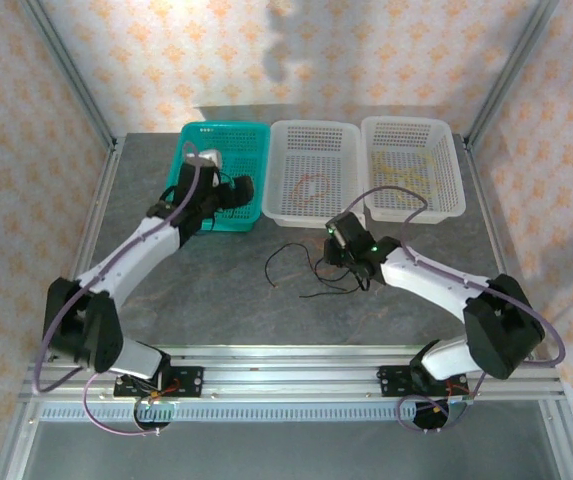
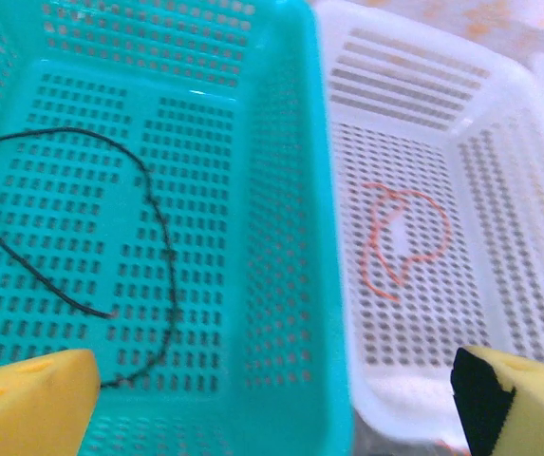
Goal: Untangle the cables
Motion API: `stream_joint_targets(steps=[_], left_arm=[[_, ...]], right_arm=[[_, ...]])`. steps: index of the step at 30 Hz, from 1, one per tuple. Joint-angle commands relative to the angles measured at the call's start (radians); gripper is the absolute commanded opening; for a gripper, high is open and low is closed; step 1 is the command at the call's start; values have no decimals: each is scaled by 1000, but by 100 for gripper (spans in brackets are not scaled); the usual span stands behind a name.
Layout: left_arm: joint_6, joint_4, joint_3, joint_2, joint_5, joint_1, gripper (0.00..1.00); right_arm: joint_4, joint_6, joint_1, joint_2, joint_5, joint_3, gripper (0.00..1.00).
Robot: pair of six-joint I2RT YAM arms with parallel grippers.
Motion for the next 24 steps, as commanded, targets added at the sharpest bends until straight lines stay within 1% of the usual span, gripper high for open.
stream_joint_targets(steps=[1,4,7,12,18,22,24], left_arm=[[-3,124,-86,-118,-10,-53,97],[-40,180,-187,-195,-24,-118,96],[-74,234,-279,-251,-58,-193,96],[-185,402,-456,-311,-80,-296,96],[-279,542,-556,-260,-132,-433,95],[-311,605,-576,-206,-138,-472,95],[-318,624,-576,-186,-137,-480,95]], right_arm=[[52,-22,6,4,25,-9,50],[142,-43,6,-7,26,-56,45],[229,-60,9,-19,33,-104,43],[363,-65,18,-14,75,-190,38],[472,-66,38,22,96,-237,39],[513,-71,39,61,83,-236,44],[509,-68,44,85,97,-224,45]])
